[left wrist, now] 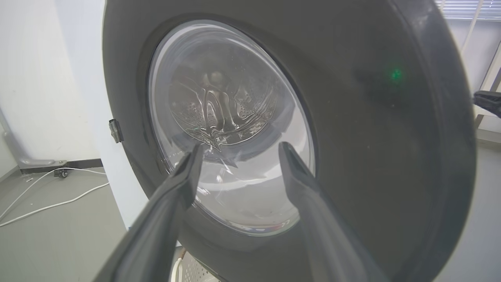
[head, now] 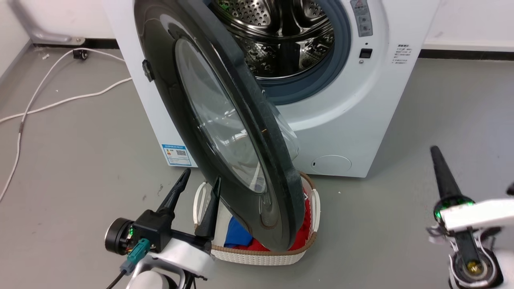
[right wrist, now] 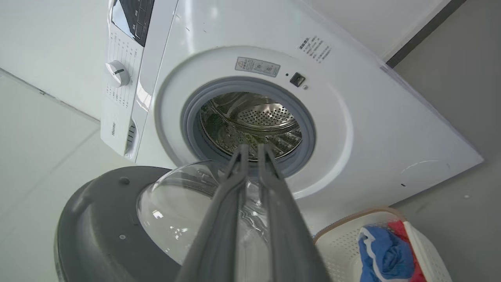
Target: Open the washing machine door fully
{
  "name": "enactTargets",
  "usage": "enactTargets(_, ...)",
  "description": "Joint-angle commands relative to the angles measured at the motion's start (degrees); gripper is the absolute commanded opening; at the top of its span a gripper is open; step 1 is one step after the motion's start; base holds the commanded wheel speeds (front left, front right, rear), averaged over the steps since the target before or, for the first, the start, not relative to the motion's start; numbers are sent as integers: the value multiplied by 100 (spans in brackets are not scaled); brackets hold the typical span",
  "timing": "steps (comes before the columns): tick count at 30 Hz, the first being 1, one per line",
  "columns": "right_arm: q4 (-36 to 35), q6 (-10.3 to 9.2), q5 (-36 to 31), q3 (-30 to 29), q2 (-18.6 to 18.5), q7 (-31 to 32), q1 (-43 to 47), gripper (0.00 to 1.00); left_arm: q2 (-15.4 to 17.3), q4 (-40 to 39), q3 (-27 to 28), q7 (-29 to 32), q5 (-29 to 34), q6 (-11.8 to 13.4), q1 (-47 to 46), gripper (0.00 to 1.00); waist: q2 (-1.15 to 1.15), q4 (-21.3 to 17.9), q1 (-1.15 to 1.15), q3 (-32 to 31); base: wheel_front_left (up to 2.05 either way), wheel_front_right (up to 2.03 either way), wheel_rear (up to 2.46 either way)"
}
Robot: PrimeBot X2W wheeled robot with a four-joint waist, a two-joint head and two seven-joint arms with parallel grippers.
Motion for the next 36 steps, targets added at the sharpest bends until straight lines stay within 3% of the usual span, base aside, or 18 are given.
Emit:
enactTargets(1,-109,12,-309,23,-114,-240,194,49,33,12,55,-15,5,3,90,100,0,-29,1,-33,0,0,0)
enactTargets(2,-166,12,-552,51,-156,-439,297,95,36,19,95,-15,16,8,106,100,0,-48,1,-49,0,0,0)
enactTargets(3,-230,12,-848,74,-215,-639,388,100,34,21,123,-15,24,8,115,100,0,-64,1,-59,0,0,0)
enactTargets(7,-336,12,-2237,-12,-324,-1267,667,100,30,34,227,-15,59,8,186,100,0,-118,1,-94,0,0,0)
enactTargets(9,-441,12,-2870,-148,-189,-1407,692,100,23,31,264,-15,68,8,194,100,0,-136,1,-108,0,0,0)
enactTargets(13,-793,7,-4588,-504,-76,-1528,829,100,16,36,337,-15,106,8,208,100,0,-141,1,-125,0,0,0)
enactTargets(17,-1254,7,-5764,-561,125,-1441,1050,100,12,28,388,-15,122,7,217,100,0,-145,1,-128,0,0,0)
enactTargets(22,-1397,6,-6241,-485,273,-1310,1393,100,8,0,419,-15,168,7,216,100,0,-147,1,-118,0,0,0)
enactTargets(36,-1234,6,-6140,-53,320,-1300,1407,100,3,62,496,-15,235,6,180,100,0,-188,1,-88,0,0,0)
